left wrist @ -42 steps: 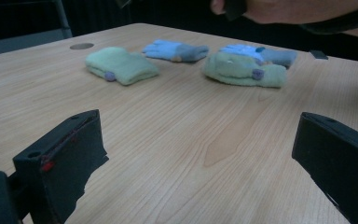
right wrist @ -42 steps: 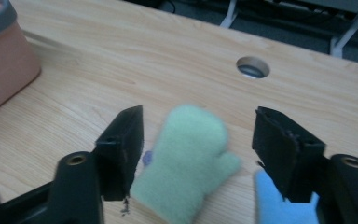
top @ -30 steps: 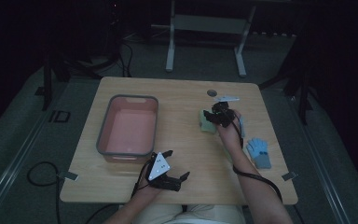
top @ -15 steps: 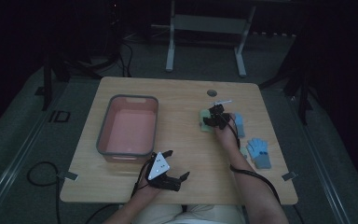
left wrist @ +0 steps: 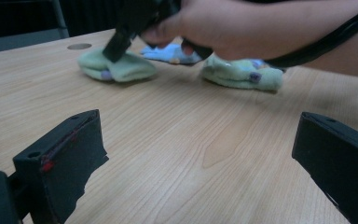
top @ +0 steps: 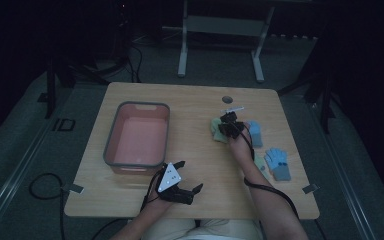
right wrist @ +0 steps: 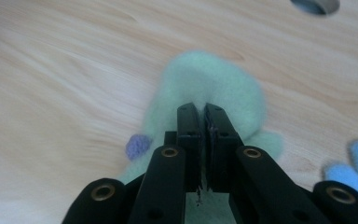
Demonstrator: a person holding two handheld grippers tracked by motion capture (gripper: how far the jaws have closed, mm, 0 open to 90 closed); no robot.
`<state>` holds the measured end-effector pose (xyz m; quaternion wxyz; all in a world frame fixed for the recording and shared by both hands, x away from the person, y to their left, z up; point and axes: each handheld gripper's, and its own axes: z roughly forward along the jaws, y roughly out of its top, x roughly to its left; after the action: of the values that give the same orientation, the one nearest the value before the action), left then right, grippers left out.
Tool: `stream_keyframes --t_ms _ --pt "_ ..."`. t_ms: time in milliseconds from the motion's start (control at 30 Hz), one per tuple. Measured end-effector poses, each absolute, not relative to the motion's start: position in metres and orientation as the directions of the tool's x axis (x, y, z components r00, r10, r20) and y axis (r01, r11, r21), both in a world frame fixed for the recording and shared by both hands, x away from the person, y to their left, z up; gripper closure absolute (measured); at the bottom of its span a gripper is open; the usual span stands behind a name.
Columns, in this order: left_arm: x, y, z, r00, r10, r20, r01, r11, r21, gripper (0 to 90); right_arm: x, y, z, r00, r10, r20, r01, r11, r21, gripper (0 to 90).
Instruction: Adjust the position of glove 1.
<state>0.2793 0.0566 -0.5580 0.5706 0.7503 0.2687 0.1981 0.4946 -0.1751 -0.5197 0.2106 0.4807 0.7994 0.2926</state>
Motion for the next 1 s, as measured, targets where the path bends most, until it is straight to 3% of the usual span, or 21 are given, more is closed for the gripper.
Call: stream_keyframes --t_ms 200,467,1000 --pt "0.279 0.056 -0.558 0.772 0.636 0.003 0.173 -0.214 0.961 2.0 0.464 -0.168 -0.489 -0.467 0.883 -0.048 0.595 0.354 0.721 86.2" --pt "0.278 0.056 -0.558 0.770 0.638 0.003 0.170 -0.209 0.963 2.0 0.396 -0.154 -0.452 -0.472 0.880 -0.053 0.534 0.333 0.777 86.4" --pt "0.279 0.056 -0.558 0.774 0.634 0.002 0.172 -0.214 0.962 2.0 0.348 -0.153 -0.513 -0.416 0.904 -0.101 0.600 0.356 0.716 86.3"
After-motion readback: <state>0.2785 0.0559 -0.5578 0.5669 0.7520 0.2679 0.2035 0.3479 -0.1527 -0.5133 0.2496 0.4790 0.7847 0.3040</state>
